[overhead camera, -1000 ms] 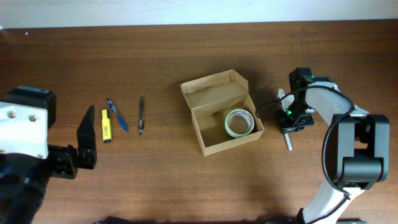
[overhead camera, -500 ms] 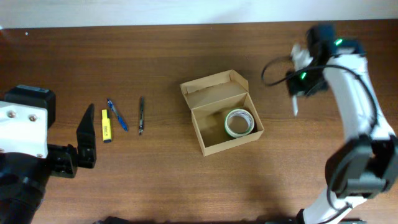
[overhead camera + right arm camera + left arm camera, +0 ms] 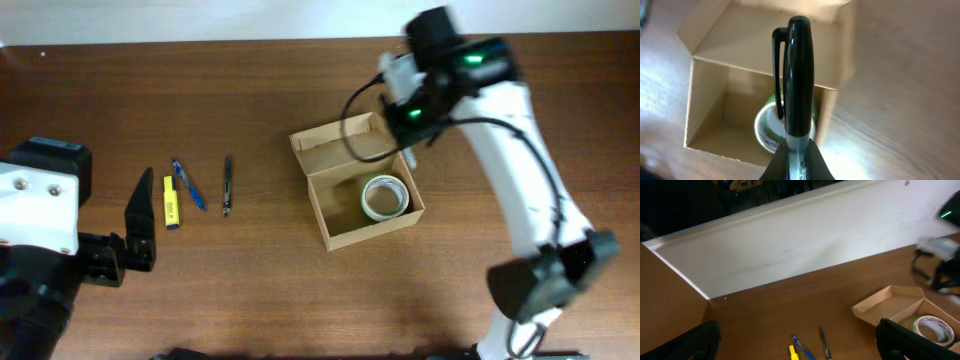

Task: Pack container
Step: 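Lower the black marker into the box beside the tapes, release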

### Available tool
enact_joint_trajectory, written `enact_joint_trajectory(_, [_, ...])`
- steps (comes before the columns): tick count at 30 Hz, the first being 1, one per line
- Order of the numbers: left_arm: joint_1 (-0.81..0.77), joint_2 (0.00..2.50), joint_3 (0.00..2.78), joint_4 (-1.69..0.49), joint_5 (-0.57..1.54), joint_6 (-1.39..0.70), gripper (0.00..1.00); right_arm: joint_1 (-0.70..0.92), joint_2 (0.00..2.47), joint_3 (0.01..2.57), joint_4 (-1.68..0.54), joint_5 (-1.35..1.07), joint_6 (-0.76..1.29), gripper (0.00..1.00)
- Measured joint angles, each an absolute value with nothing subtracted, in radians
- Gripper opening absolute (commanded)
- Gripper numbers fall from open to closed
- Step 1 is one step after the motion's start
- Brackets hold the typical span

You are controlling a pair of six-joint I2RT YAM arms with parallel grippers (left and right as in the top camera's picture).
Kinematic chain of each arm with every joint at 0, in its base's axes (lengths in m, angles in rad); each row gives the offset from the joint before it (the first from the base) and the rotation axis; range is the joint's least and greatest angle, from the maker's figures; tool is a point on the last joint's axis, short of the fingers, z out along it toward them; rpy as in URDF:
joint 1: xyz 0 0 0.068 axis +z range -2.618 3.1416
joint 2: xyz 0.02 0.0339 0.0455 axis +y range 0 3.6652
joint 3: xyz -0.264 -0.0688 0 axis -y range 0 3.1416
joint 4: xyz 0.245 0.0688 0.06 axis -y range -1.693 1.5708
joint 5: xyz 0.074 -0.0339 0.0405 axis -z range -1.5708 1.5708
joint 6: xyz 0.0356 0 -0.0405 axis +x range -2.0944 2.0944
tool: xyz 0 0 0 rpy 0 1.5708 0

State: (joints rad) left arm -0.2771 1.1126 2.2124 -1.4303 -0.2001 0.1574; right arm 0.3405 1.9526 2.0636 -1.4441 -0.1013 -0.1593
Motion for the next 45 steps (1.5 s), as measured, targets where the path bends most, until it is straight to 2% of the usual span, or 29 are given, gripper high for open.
enact_joint_trajectory(13, [-0.277, 1.070, 2.212, -1.440, -0.191, 0.158, 0.99, 0.460, 2.151, 2.053, -1.477, -0.115, -0.208, 0.04])
enact_joint_trajectory(26, [-0.277, 1.068, 2.212, -1.441, -0.187, 0.158, 0.99, 0.485, 2.156, 1.943, -1.463, -0.126, -0.240, 0.04])
enact_joint_trajectory(38, [-0.277, 1.068, 2.212, -1.441, -0.186, 0.158, 0.99, 0.604, 2.157, 1.941, -1.474, -0.146, -0.351, 0.04])
enact_joint_trajectory(45, [-0.277, 1.068, 2.212, -1.441, -0.186, 0.158, 0.99, 0.611, 2.157, 1.941, -1.474, -0.153, -0.373, 0.04])
